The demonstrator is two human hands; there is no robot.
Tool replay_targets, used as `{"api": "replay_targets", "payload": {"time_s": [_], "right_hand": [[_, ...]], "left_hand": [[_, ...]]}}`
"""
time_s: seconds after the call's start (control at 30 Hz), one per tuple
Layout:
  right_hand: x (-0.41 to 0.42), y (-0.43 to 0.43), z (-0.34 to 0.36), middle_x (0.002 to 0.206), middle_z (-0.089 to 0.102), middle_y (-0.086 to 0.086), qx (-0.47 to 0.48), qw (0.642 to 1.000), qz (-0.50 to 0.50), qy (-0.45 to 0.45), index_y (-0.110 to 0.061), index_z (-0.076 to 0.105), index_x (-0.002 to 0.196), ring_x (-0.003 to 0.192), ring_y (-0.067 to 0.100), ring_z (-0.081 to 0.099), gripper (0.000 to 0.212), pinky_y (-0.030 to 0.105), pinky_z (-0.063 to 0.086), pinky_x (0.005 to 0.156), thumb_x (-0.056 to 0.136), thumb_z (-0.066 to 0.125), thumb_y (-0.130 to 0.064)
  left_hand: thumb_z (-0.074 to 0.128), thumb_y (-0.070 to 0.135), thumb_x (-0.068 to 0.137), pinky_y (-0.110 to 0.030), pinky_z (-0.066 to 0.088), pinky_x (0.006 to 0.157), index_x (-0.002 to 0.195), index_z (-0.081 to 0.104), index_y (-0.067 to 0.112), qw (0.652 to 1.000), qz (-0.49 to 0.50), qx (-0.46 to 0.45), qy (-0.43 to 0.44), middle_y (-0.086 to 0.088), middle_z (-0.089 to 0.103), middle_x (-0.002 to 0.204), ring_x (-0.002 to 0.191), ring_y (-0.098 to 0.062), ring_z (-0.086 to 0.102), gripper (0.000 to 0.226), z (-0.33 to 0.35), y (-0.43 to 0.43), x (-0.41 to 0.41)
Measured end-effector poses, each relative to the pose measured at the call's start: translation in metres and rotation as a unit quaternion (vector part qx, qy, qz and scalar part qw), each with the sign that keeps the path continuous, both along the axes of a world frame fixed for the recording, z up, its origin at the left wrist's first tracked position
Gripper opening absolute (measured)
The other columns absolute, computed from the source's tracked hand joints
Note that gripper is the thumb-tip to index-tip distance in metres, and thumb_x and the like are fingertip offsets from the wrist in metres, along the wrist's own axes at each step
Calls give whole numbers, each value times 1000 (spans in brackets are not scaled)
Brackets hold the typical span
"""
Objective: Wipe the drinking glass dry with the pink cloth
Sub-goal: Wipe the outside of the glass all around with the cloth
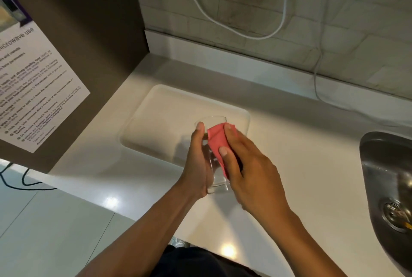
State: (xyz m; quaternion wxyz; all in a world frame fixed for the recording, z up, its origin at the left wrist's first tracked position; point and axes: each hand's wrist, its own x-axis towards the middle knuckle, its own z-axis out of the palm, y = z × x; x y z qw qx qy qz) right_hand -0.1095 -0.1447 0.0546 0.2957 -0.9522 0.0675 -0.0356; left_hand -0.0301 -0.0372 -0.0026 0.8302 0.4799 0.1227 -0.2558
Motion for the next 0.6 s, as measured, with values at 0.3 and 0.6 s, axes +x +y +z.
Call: {"api": "replay_targets", "payload": {"time_s": [0.3, 0.6], "right_hand": [[7, 7, 4, 166, 26, -15, -38, 999, 13, -16, -44, 14, 160, 121, 21, 64, 57, 34, 56, 86, 105, 20, -59], [8, 11, -1, 167, 16, -20, -30, 999, 32, -5, -53, 7, 157, 126, 19, 61, 55, 34, 56, 85, 104, 18, -63]], "left_hand": [[50, 69, 91, -50, 55, 107, 126, 77, 20, 1000, -15, 15, 2, -15, 78, 127, 125, -35, 70, 66, 6, -2, 1], [45, 71, 99, -50, 54, 108, 134, 73, 13, 1000, -12, -3, 9, -19, 74, 133, 126, -35, 69, 73, 10, 5, 6]]}}
